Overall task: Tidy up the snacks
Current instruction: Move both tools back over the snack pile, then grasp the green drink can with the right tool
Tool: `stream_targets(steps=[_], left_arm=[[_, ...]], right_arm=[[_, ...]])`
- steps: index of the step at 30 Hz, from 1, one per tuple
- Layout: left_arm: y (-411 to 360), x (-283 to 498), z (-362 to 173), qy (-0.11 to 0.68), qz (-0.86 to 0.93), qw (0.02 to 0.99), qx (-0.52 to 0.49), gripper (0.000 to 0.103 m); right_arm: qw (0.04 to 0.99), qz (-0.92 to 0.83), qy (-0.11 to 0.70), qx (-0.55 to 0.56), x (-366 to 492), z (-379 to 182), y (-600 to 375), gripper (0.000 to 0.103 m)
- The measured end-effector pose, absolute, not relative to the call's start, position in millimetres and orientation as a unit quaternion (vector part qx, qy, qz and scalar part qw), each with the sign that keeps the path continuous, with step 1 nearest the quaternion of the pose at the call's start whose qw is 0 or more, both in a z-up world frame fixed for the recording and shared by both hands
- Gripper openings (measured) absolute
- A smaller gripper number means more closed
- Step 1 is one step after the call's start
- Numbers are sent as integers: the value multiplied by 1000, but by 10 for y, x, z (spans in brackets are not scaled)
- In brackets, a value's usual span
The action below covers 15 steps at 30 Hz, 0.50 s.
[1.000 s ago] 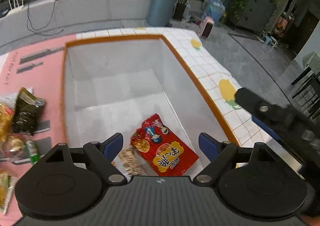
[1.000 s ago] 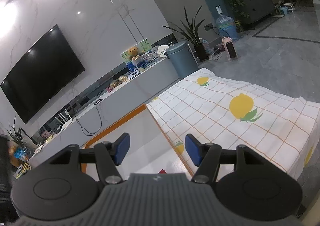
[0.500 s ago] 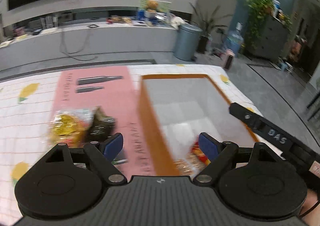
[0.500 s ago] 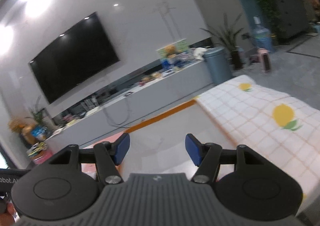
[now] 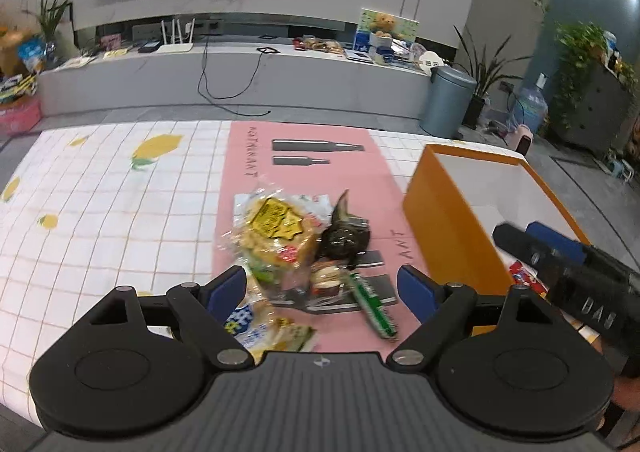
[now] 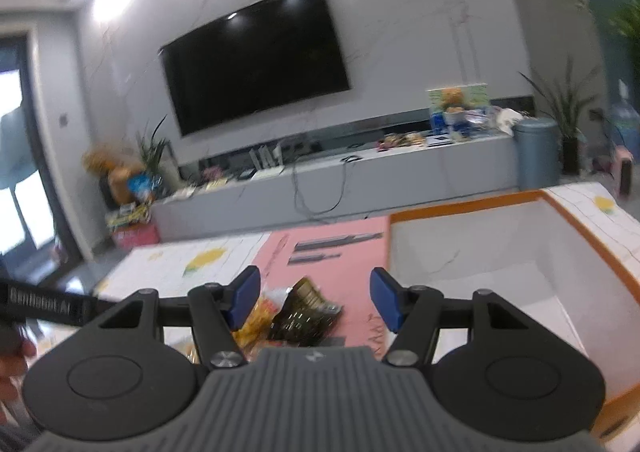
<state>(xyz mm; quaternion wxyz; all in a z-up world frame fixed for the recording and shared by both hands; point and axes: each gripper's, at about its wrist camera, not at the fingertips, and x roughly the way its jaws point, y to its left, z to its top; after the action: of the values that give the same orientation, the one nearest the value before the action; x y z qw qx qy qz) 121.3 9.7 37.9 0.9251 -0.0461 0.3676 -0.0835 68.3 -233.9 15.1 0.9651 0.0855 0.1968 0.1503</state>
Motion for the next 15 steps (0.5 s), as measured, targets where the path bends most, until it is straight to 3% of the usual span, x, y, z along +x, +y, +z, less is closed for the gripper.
stream_targets(steps=[15], left_arm=[[684, 1297, -30, 388, -68, 915, -85, 100]], right_arm=[[948, 198, 251, -10, 741, -346, -1626, 55]])
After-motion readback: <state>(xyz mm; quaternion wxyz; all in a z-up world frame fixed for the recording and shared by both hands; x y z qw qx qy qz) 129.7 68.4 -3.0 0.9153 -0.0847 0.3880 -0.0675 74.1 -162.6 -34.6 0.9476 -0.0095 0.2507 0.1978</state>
